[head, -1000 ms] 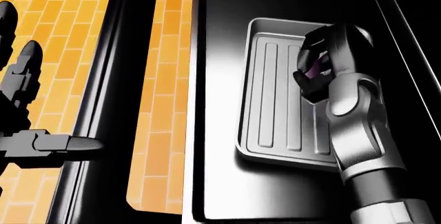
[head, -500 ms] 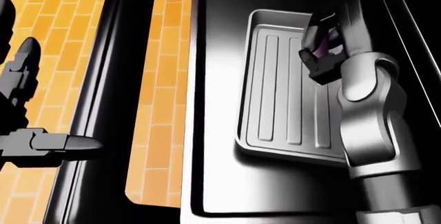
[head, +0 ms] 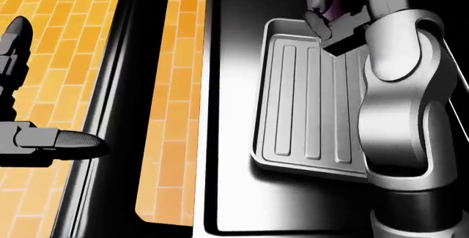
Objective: Pick the eggplant from the oven and place it on the plate on the counter.
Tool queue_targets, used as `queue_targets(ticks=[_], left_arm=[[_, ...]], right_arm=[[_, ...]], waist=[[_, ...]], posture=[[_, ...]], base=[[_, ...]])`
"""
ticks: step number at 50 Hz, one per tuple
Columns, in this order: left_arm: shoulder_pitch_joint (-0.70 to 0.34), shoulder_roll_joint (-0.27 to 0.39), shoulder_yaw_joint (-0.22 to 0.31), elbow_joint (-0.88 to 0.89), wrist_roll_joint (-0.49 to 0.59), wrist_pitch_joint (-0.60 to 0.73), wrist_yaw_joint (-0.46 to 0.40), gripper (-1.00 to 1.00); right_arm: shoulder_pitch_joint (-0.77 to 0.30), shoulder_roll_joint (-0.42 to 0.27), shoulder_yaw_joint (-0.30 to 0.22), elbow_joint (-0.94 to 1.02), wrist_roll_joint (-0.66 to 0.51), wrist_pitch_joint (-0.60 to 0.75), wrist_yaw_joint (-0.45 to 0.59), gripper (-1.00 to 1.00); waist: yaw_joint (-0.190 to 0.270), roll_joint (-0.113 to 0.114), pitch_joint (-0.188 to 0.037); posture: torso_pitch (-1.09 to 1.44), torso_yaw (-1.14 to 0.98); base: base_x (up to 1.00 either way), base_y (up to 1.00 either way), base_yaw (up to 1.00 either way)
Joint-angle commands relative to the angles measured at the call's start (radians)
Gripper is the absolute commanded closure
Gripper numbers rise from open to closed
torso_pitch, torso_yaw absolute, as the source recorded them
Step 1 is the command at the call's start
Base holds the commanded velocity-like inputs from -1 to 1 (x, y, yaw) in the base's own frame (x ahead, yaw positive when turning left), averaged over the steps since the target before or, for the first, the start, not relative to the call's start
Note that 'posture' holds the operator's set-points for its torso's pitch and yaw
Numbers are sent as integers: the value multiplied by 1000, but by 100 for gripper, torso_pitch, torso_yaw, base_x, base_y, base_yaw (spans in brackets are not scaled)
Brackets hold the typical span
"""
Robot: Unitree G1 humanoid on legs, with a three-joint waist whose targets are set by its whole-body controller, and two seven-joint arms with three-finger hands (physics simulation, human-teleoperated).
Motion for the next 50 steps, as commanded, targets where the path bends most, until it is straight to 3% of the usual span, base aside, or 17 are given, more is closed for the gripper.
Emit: queue_targets(ticks=[1, 9, 11, 12, 13, 18, 26, 28, 29, 30, 31, 32, 39, 43, 45, 46, 50], left_arm=[[-25, 15, 16, -41, -5, -25, 8, -100], [-27, 23, 18, -30, -12, -35, 11, -100], [-27, 24, 22, -42, -19, -22, 13, -100], [-27, 24, 23, -37, -19, -26, 13, -100], [-26, 26, 23, -34, -19, -30, 11, -100], [-26, 29, 26, -37, -27, -25, 17, -100], [-19, 27, 18, -35, -23, -34, 16, -100], [-13, 24, 15, -27, -18, -48, 13, -100], [-12, 23, 14, -28, -16, -48, 13, -100], [-11, 21, 15, -29, -16, -45, 13, -100], [-11, 19, 17, -30, -17, -42, 14, -100], [-11, 19, 19, -34, -20, -39, 14, -100], [-10, 18, 16, -32, -21, -44, 15, -100], [-8, 16, 17, -35, -21, -41, 16, -100], [-10, 16, 18, -36, -22, -39, 17, -100], [-9, 16, 15, -27, -17, -50, 16, -100], [-12, 16, 14, -24, -16, -50, 18, -100]], right_arm=[[-40, -6, -6, -75, -25, -14, 8, 100], [-43, -1, -7, -118, -52, -7, 39, 100], [-42, 0, -9, -116, -52, -12, 36, 100], [-42, -1, -9, -118, -54, -11, 37, 100], [-42, -2, -9, -123, -57, -8, 41, 100], [-51, -10, -16, -131, -58, -6, 51, 100], [-56, -13, -15, -158, -64, 8, 68, 100], [-54, -12, -15, -165, -65, 10, 72, 100], [-53, -11, -15, -168, -65, 11, 73, 100], [-53, -12, -15, -174, -67, 12, 75, 100], [-54, -11, -15, -178, -67, 15, 78, 100], [-54, -11, -15, -182, -68, 16, 80, 100], [-50, -7, -16, -192, -62, 20, 85, 99], [-46, -6, -16, -194, -59, 21, 80, 100], [-44, -7, -15, -196, -59, 20, 81, 100], [-43, -8, -16, -196, -58, 18, 80, 100], [-44, -9, -16, -205, -58, 21, 85, 100]], waist=[[-2, 3, -63], [-10, 30, -119], [-7, 61, -122], [-6, 103, -133], [-1, 85, -140], [-4, 78, -170], [-24, 29, -170], [-29, -11, -180], [-34, -69, -210], [-49, -12, -176], [-28, -46, -217], [-29, -54, -234], [-6, -8, -201], [-6, 51, -183], [-1, 127, -200], [6, 78, -180], [-5, 74, -211]], posture=[[36, 0], [28, 0], [26, 0], [25, 0], [24, 0], [19, 0], [11, 0], [10, 0], [10, 0], [10, 0], [10, 0], [10, 0], [10, 0], [10, 0], [10, 0], [10, 0], [10, 0]], base=[[-17, 3, 0], [-33, 13, 0], [-53, 22, 0], [-52, 21, 0], [-52, 22, 0], [-52, 21, 0], [-52, 21, 0], [-53, 21, 0], [-53, 21, 0], [-52, 22, 0], [-54, 22, 0], [-52, 21, 0], [-52, 17, 0], [-52, 4, 0], [-52, 4, 0], [-51, 3, 0], [-53, 5, 0]])
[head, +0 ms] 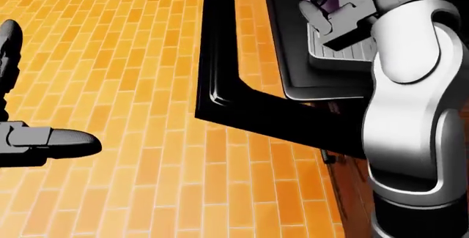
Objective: Pick the eggplant from the oven and place it on the plate on the counter.
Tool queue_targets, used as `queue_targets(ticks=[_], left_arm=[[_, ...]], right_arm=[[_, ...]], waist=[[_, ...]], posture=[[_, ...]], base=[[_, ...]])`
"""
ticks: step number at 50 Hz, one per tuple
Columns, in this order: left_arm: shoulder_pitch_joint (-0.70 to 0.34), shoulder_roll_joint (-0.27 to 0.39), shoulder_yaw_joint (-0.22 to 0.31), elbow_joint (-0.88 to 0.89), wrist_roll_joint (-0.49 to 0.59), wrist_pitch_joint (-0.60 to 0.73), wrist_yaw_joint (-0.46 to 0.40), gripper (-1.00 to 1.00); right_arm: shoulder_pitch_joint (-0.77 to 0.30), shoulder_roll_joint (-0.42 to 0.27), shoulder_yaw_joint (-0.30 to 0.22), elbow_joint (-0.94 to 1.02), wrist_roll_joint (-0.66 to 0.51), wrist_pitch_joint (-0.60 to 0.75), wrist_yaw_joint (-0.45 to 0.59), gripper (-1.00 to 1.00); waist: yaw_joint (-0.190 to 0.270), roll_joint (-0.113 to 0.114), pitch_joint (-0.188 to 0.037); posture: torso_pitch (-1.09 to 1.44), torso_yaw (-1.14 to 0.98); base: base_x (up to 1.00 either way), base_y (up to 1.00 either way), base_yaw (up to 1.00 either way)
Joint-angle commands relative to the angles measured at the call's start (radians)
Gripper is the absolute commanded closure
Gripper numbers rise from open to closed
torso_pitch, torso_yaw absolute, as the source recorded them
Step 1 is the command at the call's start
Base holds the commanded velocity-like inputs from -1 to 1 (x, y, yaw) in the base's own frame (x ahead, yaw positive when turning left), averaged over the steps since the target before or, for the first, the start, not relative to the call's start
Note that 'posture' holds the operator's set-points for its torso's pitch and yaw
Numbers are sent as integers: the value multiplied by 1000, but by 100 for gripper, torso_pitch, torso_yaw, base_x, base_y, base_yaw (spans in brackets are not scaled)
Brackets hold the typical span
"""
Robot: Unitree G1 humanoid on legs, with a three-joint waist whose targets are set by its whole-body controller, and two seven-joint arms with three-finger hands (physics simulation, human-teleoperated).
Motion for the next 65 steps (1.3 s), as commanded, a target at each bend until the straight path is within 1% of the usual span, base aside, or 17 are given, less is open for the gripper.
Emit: queue_targets(ticks=[1, 6, 8, 10, 11, 14, 20, 22, 24, 30, 35, 46, 51, 52, 60, 63, 65], left_arm=[[-26, 7, -5, -30, -5, -43, -6, -100], [-35, 8, -7, -42, -7, -25, 0, -100], [-37, 8, -6, -56, -12, -9, 3, -100], [-34, 7, -14, -46, -5, -23, 0, -100], [-37, 6, -16, -44, -4, -24, -1, -100], [-52, 7, -13, -70, -13, 12, 7, -100], [-59, 6, -20, -70, -11, 15, 8, -100], [-64, 6, -23, -73, -11, 21, 10, -100], [-67, 6, -27, -70, -9, 18, 9, -100], [-73, 3, -33, -60, -5, 12, 10, -100], [-78, 2, -37, -57, -3, 12, 11, -100], [-84, 7, -27, -56, -12, 16, 15, -100], [-89, 12, -18, -57, -21, 18, 18, -100], [-93, 14, -15, -60, -25, 23, 20, -100], [-95, 23, -6, -69, -45, 32, 33, -100], [-106, 31, -1, -62, -50, 36, 36, -100], [-114, 41, 7, -65, -59, 47, 39, -100]], right_arm=[[-43, -18, -27, -55, -21, -16, -23, 100], [-43, -15, -36, -67, -9, -4, -16, 100], [-37, -11, -39, -76, 8, 9, -18, 100], [-38, -12, -36, -96, 13, 33, -5, 100], [-39, -12, -36, -98, 20, 38, -4, 100], [-38, -18, -38, -104, 33, 41, -5, 99], [-33, -27, -39, -120, 51, 53, 2, 98], [-33, -29, -41, -122, 58, 52, 2, 98], [-33, -32, -43, -126, 63, 53, 5, 98], [-29, -34, -43, -141, 79, 61, 10, 98], [-28, -34, -40, -152, 94, 63, 21, 100], [-48, -37, -28, -170, 100, 61, 46, 98], [-46, -29, -30, -173, 94, 52, 52, 98], [-46, -29, -32, -170, 95, 48, 51, 98], [-36, -27, -34, -184, 97, 46, 56, 98], [-36, -32, -35, -182, 100, 44, 60, 98], [-34, -37, -32, -182, 93, 40, 64, 98]], waist=[[-11, 6, -30], [-18, -24, -14], [-23, -69, 28], [-52, -150, 5], [-50, -110, 58], [-45, -85, -1], [-34, 1, 41], [-31, 77, 24], [-29, 41, 54], [-26, -26, 33], [-19, -133, -12], [-14, -27, 35], [-35, 82, 28], [-18, 14, 69], [-7, -51, 23], [0, -132, 5], [-3, -107, 25]], posture=[[10, 0], [10, 0], [10, 0], [10, 0], [10, 0], [10, 0], [10, 0], [10, 0], [10, 0], [10, 0], [10, 0], [10, 0], [10, 0], [10, 0], [10, 0], [10, 0], [10, 0]], base=[[-54, 6, 0], [-52, 4, 0], [0, -4, -23], [0, 0, -99], [1, 0, -100], [0, 0, -100], [0, 0, -100], [0, 0, -100], [0, 0, -100], [0, 0, -100], [0, 0, -100], [1, 0, -52], [35, 4, 0], [46, 6, 0], [46, 7, 0], [46, 6, 0], [46, 5, 0]])
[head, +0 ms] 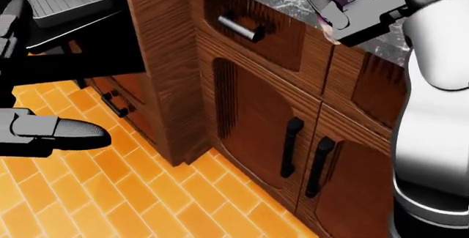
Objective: Pick the eggplant from the oven and place it on the plate on the counter.
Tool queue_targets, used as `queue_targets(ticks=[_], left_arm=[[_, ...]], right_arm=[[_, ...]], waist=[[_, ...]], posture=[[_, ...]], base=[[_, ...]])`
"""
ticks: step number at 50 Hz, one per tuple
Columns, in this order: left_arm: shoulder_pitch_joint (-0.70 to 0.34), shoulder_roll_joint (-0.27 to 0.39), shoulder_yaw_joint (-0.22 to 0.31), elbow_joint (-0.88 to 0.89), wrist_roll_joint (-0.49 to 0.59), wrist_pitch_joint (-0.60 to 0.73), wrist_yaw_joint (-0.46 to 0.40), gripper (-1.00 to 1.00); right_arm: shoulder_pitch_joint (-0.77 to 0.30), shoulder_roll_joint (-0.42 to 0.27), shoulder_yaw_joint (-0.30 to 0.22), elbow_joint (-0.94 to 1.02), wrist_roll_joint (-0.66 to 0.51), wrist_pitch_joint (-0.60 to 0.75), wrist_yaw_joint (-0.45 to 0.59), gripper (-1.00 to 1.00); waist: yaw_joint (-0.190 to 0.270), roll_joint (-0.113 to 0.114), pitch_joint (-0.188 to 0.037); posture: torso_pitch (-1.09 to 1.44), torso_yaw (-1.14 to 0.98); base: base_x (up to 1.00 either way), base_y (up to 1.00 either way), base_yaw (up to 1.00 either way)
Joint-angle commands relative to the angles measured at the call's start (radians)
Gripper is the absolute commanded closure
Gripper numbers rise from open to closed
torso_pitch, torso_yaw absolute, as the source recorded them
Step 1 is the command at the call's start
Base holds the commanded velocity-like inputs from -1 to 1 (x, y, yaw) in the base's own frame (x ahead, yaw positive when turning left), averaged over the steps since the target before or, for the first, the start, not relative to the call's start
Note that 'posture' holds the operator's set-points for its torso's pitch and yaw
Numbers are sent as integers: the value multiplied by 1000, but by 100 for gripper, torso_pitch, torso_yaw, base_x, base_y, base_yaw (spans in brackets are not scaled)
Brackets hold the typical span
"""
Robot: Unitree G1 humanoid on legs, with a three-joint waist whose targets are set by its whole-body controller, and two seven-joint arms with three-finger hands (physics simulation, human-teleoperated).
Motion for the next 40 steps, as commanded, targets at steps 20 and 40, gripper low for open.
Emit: queue_targets(ticks=[20, 40], left_arm=[[-36, 104, 117, -12, -135, -18, 66, -100], [-9, 145, 169, -23, -221, -29, 115, -100]], right_arm=[[-57, 6, 6, -11, -21, -29, 6, 98], [-71, 9, 7, -15, -14, -28, 9, 98]], waist=[[19, 39, -11], [-8, 120, -41]], posture=[[10, 0], [10, 0]], base=[[46, 10, 0], [36, 12, 0]])
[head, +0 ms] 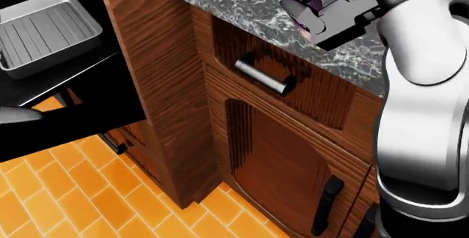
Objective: Pick the eggplant from the oven and place it on the plate on the counter.
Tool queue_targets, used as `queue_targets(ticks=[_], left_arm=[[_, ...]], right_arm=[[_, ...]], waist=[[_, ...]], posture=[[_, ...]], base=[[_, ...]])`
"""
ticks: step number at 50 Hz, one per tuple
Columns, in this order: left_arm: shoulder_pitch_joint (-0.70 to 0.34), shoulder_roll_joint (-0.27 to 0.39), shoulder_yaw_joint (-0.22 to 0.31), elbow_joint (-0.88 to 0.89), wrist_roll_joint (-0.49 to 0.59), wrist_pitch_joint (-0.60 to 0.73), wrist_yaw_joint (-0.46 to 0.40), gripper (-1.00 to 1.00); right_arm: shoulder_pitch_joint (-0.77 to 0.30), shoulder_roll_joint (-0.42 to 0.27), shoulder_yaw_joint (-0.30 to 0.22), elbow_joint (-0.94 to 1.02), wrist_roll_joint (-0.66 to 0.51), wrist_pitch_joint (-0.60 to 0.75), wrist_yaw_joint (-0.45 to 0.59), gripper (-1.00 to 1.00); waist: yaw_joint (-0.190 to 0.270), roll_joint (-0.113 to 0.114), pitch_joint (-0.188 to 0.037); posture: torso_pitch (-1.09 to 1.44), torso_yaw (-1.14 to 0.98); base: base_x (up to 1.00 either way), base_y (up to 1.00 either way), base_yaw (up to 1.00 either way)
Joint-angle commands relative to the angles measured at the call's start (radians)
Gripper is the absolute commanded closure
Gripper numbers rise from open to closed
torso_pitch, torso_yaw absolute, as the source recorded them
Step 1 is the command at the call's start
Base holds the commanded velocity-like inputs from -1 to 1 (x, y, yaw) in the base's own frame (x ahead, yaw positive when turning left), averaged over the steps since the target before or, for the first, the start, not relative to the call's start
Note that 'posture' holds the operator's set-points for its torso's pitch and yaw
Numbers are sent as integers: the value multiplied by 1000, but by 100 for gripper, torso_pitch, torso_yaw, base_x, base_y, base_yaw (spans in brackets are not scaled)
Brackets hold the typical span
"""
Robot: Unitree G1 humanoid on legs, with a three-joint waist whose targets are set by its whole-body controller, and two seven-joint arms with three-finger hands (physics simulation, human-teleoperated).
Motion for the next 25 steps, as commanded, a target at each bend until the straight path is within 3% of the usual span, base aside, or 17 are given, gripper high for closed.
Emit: queue_targets(ticks=[1, 5, 8, 9, 11, 18, 25], left_arm=[[-24, 16, 4, -34, -19, -46, 2, -100], [-21, 24, 4, -30, -29, -54, 8, -100], [-11, 30, 2, -21, -26, -70, 5, -100], [-9, 33, 6, -22, -28, -70, 4, -100], [-12, 38, 14, -25, -39, -61, 9, -100], [-8, 44, 14, -21, -46, -68, 14, -100], [-16, 47, 11, -26, -58, -59, 25, -100]], right_arm=[[-50, -18, -33, -52, -19, -20, -24, 98], [-51, -19, -35, -50, -18, -20, -26, 98], [-53, -20, -33, -52, -20, -19, -25, 98], [-53, -19, -34, -50, -18, -22, -27, 98], [-53, -19, -34, -49, -17, -24, -28, 98], [-48, -16, -32, -50, -19, -27, -31, 98], [-45, -17, -37, -54, -16, -27, -33, 98]], waist=[[-8, -3, -22], [-3, -44, 6], [6, -113, -14], [9, -70, -9], [1, -71, -19], [-5, -51, -16], [-6, -50, -14]], posture=[[10, 0], [10, 0], [10, 0], [10, 0], [10, 0], [10, 0], [10, 0]], base=[[2, 0, 0], [0, 0, 0], [1, 0, 0], [3, 0, 0], [3, 0, 0], [3, 0, 0], [3, 0, 0]])
